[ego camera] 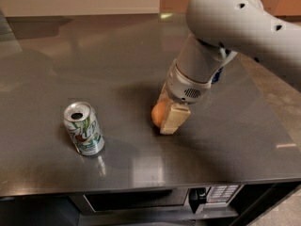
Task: Move orange near 7up can
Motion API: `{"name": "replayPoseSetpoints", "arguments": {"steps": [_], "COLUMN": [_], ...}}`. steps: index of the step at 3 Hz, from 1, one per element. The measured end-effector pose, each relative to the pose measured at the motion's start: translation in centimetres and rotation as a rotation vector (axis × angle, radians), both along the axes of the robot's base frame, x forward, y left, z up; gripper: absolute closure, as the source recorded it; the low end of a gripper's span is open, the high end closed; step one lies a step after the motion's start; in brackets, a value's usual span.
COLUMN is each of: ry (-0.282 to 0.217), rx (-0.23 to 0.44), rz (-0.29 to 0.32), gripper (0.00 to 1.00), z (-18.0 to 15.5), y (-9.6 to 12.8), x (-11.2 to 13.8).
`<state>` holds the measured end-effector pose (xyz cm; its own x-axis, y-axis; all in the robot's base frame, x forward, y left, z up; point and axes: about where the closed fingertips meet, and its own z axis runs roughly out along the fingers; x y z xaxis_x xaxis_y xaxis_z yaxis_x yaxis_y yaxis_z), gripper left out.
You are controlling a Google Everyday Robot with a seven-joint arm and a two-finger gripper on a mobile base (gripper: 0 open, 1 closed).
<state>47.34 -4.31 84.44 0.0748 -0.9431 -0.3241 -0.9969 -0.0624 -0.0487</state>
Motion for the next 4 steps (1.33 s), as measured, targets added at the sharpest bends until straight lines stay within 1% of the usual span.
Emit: {"name": "replayPoseSetpoints", "arguments": {"steps": [1,2,4], "ry": [-0.004,-0.002,0.014], "rx": [0.016,0.030,0.042], "rz": [0.040,0.084,0.166], "gripper": [0.87,1.00,1.00], "z": [0.8,1.2,0.7], "y": [1.8,4.0,7.5], "x": [-0.7,-1.7,-3.8]}}
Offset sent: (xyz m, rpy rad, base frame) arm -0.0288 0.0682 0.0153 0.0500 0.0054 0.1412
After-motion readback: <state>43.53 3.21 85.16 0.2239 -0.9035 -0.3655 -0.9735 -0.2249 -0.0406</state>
